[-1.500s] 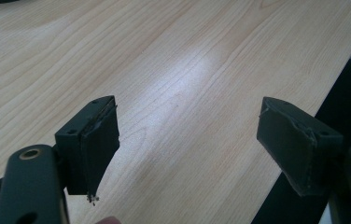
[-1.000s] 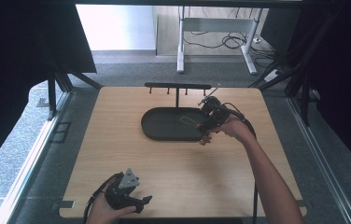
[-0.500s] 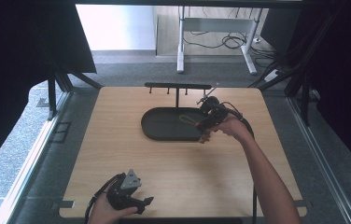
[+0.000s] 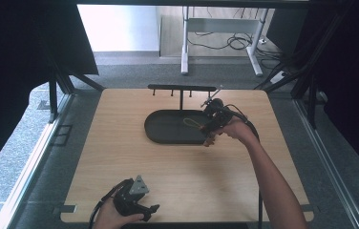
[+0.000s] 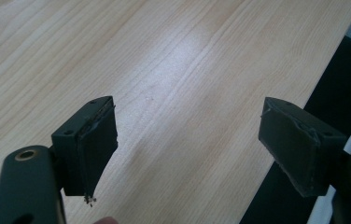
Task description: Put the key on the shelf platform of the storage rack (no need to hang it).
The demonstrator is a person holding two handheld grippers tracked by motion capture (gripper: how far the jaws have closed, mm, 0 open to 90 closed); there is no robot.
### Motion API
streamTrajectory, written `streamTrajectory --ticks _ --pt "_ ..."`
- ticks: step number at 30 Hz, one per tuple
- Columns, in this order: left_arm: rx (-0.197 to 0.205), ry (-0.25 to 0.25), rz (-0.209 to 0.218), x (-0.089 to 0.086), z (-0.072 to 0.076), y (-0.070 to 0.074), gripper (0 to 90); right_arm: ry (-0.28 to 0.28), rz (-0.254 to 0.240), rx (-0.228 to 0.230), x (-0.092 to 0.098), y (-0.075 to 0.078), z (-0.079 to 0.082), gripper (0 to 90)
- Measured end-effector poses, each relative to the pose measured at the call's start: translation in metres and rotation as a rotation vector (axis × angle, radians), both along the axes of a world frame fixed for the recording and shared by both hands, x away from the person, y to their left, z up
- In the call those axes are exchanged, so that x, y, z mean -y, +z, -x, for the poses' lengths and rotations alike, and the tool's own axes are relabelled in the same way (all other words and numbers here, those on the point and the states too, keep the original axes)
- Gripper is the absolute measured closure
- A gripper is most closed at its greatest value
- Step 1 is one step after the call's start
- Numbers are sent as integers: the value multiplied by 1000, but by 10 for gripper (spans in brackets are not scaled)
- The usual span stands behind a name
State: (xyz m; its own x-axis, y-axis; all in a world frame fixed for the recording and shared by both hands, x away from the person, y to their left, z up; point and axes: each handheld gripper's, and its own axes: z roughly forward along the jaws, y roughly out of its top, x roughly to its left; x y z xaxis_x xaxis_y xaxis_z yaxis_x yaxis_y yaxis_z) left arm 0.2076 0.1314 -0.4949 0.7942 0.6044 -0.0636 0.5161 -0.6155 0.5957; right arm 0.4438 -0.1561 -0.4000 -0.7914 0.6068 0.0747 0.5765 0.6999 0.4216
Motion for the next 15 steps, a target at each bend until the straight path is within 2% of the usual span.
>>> streamTrajectory --ticks 5,11,15 --pt "-7 -3 -6 1 -1 -1 195 4 -5 3 0 1 0 669" --pt "-36 -13 -28 5 -1 -7 188 3 -4 -1 -2 -1 -2 669" --pt "-39 -26 -24 7 0 -7 186 14 -1 -2 -5 -2 -1 669"
